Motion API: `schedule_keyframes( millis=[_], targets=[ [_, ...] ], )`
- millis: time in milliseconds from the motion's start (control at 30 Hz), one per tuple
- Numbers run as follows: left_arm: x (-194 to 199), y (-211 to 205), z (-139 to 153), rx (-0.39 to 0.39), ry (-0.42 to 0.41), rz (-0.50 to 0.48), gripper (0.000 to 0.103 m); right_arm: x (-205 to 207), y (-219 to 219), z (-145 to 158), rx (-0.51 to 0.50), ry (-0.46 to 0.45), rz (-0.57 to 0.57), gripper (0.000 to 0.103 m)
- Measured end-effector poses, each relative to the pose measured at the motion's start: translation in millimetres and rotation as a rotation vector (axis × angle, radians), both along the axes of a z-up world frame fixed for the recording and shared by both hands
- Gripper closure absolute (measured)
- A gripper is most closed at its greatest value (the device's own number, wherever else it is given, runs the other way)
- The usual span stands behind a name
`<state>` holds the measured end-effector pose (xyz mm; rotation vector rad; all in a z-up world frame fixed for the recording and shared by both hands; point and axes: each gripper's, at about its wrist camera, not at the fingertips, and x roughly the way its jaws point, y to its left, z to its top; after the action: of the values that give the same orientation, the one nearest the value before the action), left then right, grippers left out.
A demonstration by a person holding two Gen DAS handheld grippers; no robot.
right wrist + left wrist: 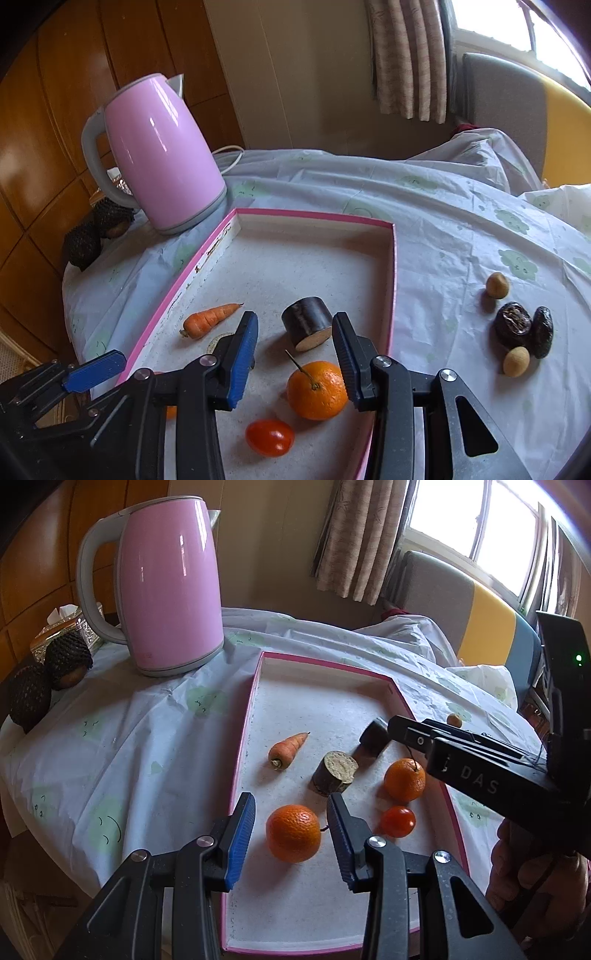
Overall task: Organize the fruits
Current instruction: 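Carry the black cylindrical slice into the tray and open the right tool, then move the right tool toward the kiwi while the left tool approaches the dark round fruit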
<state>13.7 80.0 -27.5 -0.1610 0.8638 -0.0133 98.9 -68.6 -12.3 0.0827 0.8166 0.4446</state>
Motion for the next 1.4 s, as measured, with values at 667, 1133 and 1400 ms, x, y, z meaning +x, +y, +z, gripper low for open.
schedule_keyframes(
  millis=[667, 1133, 1400],
  targets=[
    [-4.4, -28.4, 6.6, 0.024, -0.009, -0.072, 0.062, -40.2, -62.0, 5.2, 0.014, -0.036, -0.173, 0.051],
    [8.5, -68.5, 14.9, 0.03, -0.02, -0.177, 0.062, -47.8, -163.4, -23.7, 0.024, 0.039, -0.424, 0.066],
    [18.1, -89.3, 15.6, 0.037, -0.01, -0.229, 0.062, -36.8, -182.3, -37.0, 0.058, 0.082, -0.441, 0.069]
  ],
)
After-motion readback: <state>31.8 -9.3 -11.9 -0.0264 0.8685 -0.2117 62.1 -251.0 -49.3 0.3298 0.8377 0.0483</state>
